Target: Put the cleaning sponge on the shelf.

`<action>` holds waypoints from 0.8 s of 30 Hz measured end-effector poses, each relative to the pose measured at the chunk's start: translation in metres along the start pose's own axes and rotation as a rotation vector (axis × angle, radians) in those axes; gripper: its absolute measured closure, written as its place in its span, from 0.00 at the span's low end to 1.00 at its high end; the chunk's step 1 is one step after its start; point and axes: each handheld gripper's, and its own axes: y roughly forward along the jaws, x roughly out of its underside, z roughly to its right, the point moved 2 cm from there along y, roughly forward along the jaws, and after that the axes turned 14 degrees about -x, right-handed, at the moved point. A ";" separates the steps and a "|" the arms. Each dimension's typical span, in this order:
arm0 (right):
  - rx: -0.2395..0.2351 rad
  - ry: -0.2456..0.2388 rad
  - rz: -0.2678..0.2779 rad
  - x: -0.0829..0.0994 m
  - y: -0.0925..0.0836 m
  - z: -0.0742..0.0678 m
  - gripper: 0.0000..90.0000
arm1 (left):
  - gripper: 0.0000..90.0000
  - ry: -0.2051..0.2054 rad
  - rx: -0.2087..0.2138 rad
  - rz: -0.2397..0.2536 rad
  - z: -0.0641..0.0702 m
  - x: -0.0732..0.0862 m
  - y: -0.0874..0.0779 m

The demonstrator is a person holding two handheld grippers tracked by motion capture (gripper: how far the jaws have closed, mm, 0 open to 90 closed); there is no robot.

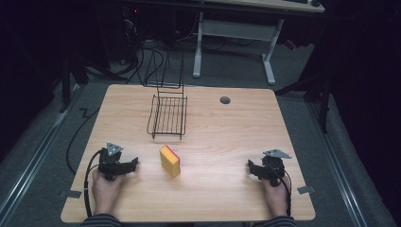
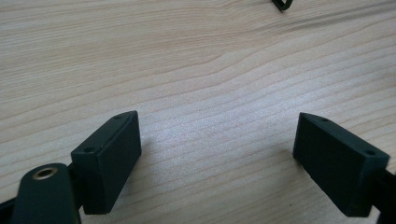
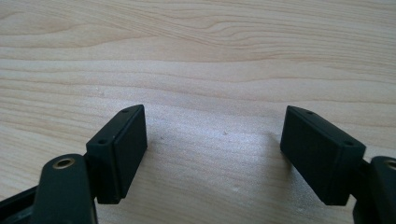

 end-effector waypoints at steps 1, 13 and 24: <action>0.000 0.000 0.000 0.000 0.000 0.000 0.26 | 0.18 0.000 0.000 0.000 0.000 0.000 0.000; 0.000 0.000 0.000 0.000 0.000 0.000 0.26 | 0.17 0.005 -0.001 -0.001 0.000 0.000 0.000; 0.001 0.001 0.003 0.000 0.000 0.000 0.26 | 0.17 0.002 -0.004 -0.003 0.001 -0.001 0.000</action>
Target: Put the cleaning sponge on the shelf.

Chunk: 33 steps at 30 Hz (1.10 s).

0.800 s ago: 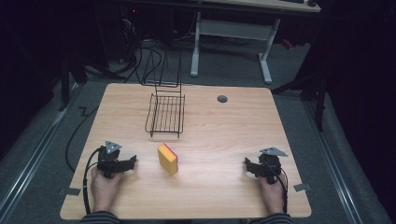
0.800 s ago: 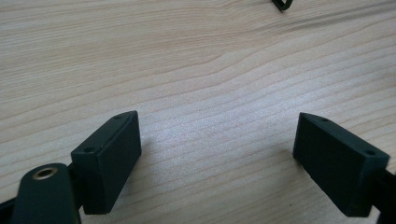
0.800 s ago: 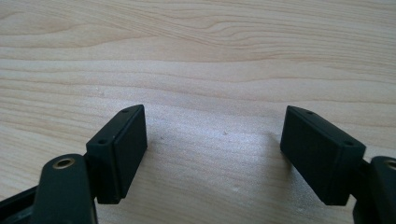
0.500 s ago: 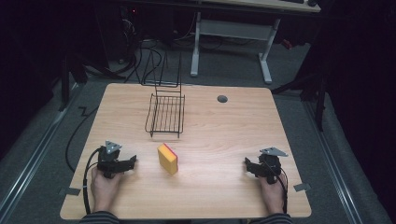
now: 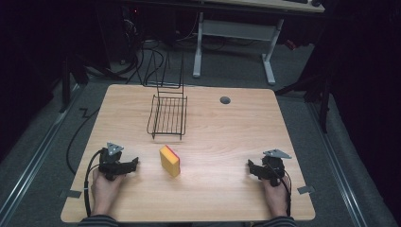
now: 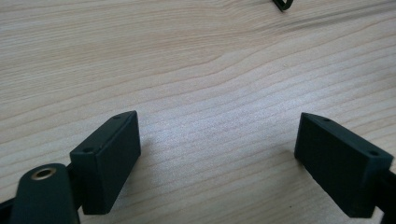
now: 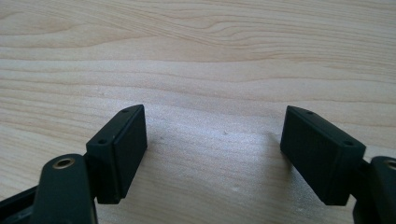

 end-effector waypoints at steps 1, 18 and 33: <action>0.000 0.000 0.000 0.000 0.000 0.000 0.26 | 0.17 -0.001 0.000 0.000 0.000 0.000 0.000; -0.001 -0.002 -0.001 0.000 0.000 0.000 0.26 | 0.16 -0.015 -0.016 -0.006 0.001 0.000 0.000; -0.001 -0.002 -0.001 0.000 0.000 0.000 0.26 | 0.13 -0.005 0.020 -0.002 -0.005 -0.008 -0.013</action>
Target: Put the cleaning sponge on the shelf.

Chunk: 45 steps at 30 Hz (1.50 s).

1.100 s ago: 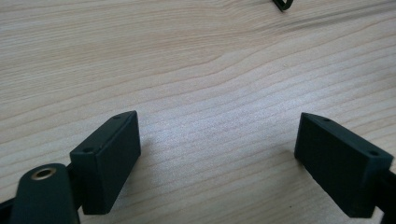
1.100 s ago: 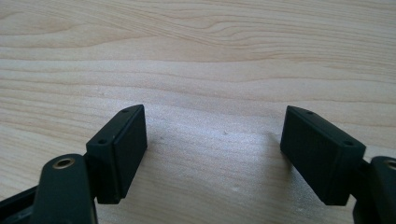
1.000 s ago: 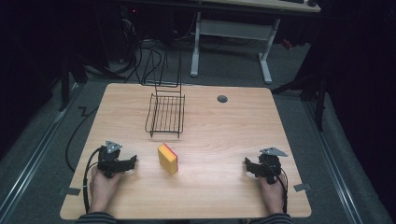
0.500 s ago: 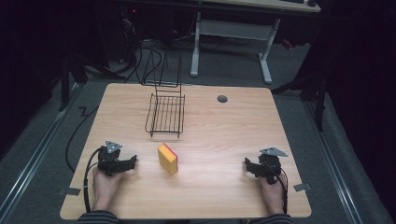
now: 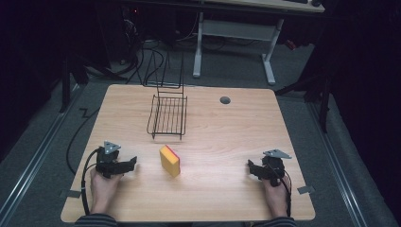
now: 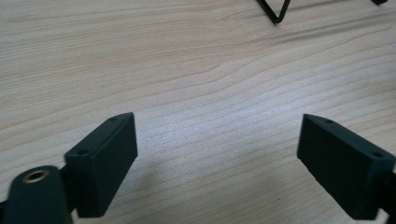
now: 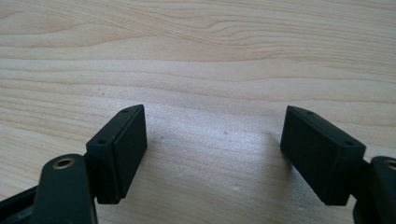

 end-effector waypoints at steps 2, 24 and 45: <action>0.000 0.000 0.000 0.000 0.000 0.000 0.26 | 0.13 0.001 0.003 0.011 0.000 -0.001 -0.003; 0.000 0.000 0.000 0.000 0.000 0.000 0.26 | 0.11 0.039 0.069 0.096 0.005 -0.021 -0.036; 0.000 -0.001 0.000 0.000 0.000 0.000 0.26 | 0.02 0.109 0.205 0.109 0.029 -0.018 -0.053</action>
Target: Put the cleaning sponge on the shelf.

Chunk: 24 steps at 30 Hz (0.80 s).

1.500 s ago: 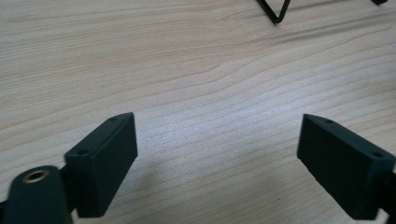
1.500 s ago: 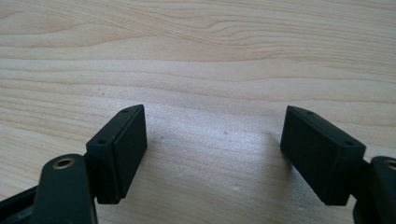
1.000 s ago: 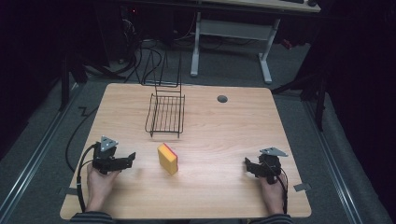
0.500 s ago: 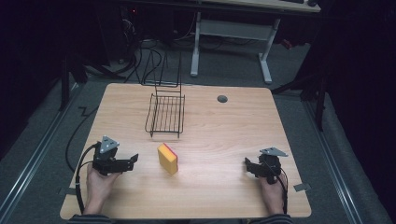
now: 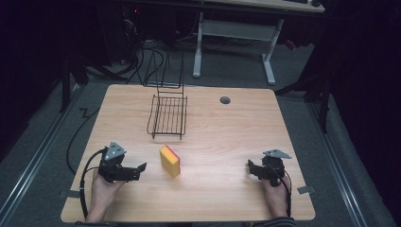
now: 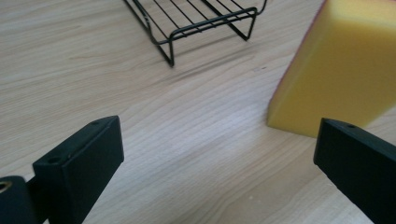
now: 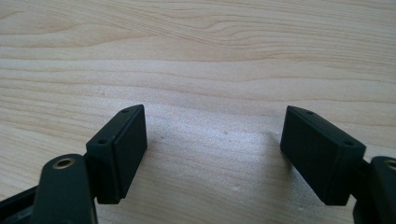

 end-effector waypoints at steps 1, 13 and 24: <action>0.000 0.000 0.000 0.000 0.000 0.000 0.26 | 0.02 0.007 0.009 -0.001 0.002 0.000 0.000; 0.001 0.000 0.000 0.000 0.000 0.000 0.26 | 0.00 0.045 0.057 0.006 0.020 -0.002 0.000; 0.000 0.000 0.000 0.000 0.000 0.000 0.26 | 0.00 0.083 0.108 0.010 0.040 -0.004 0.001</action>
